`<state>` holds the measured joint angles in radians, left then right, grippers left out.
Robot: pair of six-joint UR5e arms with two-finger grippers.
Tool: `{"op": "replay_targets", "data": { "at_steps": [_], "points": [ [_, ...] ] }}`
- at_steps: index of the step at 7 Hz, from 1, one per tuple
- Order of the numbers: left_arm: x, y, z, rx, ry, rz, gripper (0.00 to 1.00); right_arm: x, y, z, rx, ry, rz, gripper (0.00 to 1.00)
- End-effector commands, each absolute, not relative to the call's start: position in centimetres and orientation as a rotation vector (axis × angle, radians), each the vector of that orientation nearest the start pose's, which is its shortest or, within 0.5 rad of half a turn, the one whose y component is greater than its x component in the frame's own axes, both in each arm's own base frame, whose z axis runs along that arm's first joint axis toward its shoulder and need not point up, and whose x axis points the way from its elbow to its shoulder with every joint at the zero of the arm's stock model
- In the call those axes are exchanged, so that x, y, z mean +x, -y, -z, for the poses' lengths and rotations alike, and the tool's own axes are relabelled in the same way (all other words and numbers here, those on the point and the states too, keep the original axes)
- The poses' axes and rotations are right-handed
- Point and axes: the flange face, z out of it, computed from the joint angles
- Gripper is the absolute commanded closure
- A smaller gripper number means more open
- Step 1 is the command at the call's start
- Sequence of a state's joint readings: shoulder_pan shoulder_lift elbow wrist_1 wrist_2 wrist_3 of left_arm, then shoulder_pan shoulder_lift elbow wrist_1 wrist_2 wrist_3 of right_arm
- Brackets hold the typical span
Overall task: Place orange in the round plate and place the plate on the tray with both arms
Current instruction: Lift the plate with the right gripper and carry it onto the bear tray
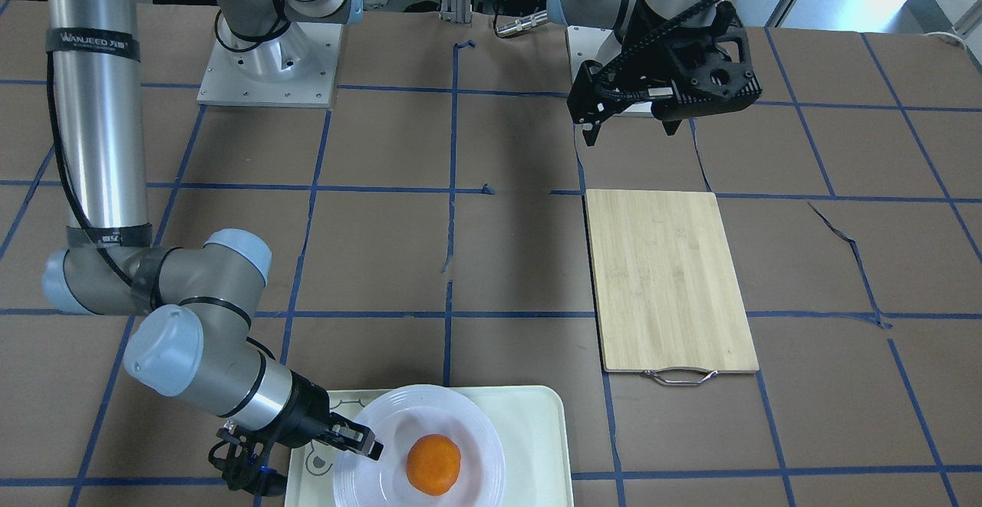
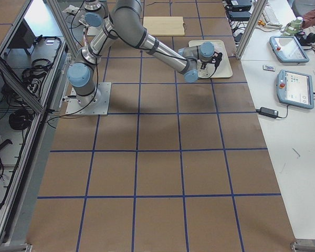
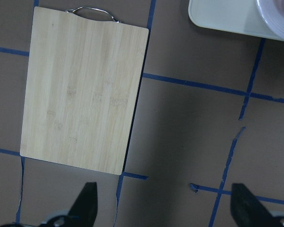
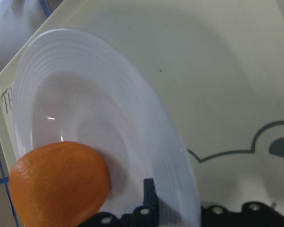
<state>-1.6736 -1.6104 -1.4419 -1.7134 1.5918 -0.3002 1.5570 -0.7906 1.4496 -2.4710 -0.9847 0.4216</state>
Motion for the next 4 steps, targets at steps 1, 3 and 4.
{"op": "replay_targets", "data": {
  "at_steps": [1,3,4],
  "points": [
    [-18.2,48.5,-51.8,-0.306,-3.094,-0.073,0.00,17.8,73.8,-17.1,0.530,-2.464,0.143,0.21],
    [-18.2,48.5,-51.8,-0.306,-3.096,-0.073,0.00,17.7,75.1,-20.8,0.565,-2.466,0.093,0.00],
    [-18.2,48.5,-51.8,-0.306,-3.094,-0.073,0.00,17.4,75.4,-23.3,0.506,-2.513,0.108,0.00]
  ]
}}
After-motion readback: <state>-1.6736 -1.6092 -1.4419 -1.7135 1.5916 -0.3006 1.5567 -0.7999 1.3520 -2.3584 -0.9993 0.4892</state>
